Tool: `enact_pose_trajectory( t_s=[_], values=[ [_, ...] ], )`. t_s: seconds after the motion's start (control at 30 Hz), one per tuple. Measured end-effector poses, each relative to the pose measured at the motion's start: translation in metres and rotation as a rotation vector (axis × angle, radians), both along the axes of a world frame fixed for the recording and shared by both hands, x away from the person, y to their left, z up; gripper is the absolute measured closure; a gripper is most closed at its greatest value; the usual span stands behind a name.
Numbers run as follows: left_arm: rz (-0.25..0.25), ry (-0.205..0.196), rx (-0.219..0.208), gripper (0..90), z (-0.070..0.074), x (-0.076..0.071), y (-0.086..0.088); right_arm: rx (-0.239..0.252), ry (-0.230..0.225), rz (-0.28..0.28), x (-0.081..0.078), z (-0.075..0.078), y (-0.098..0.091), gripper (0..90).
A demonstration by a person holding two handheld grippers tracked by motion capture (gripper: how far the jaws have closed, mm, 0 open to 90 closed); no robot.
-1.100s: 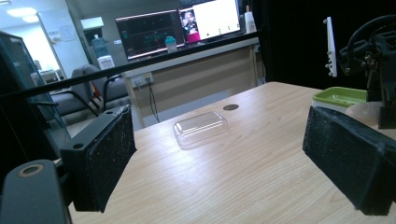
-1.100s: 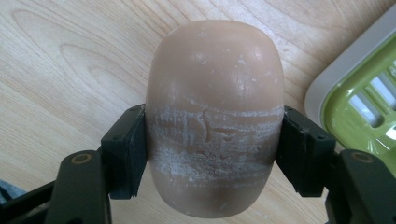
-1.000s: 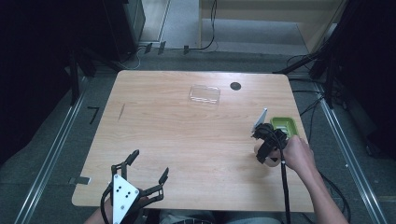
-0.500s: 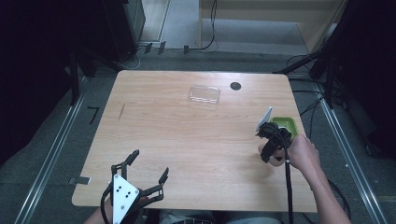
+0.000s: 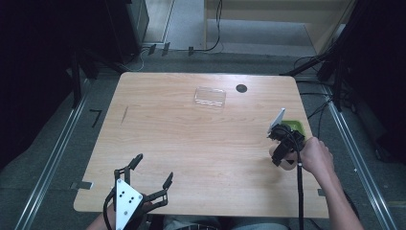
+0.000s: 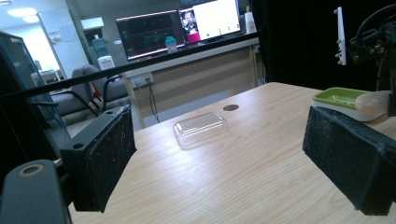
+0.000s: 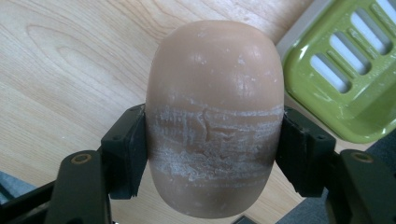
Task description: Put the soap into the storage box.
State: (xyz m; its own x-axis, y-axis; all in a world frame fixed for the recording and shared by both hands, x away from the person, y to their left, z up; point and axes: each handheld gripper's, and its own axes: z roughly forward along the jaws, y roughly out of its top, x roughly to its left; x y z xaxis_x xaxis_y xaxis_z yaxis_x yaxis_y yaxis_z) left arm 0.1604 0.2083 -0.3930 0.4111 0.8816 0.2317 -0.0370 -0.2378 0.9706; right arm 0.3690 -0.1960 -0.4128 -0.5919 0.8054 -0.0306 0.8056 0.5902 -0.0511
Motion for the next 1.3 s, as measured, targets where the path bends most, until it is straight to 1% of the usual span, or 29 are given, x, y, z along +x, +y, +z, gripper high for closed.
enact_pose_trajectory(
  t_s=[0.33,0.67,0.87,1.03,1.1,1.17,1.3],
  values=[
    [-0.001,0.0,0.001,9.9,0.0,0.0,0.0,0.007,-0.003,-0.023,0.002,0.003,-0.011,33.4],
    [-0.001,0.0,0.001,9.9,0.0,0.0,0.0,0.014,-0.007,-0.061,0.004,0.005,-0.021,33.4],
    [-0.004,-0.002,0.002,9.9,0.0,0.0,-0.001,0.02,-0.018,-0.076,0.007,0.006,-0.029,33.4],
    [-0.004,-0.001,0.004,9.9,0.0,0.0,0.0,0.028,-0.026,-0.11,0.01,0.007,-0.035,33.3],
    [-0.001,0.001,0.005,9.9,0.0,0.0,0.0,0.029,-0.022,-0.125,0.011,0.008,-0.036,33.3],
    [-0.004,-0.001,0.002,9.9,0.0,0.001,0.0,0.03,-0.029,-0.131,0.013,0.007,-0.039,33.4],
    [-0.003,0.0,0.003,9.9,0.0,0.0,0.0,0.032,-0.026,-0.142,0.015,0.006,-0.041,33.4]
  ],
)
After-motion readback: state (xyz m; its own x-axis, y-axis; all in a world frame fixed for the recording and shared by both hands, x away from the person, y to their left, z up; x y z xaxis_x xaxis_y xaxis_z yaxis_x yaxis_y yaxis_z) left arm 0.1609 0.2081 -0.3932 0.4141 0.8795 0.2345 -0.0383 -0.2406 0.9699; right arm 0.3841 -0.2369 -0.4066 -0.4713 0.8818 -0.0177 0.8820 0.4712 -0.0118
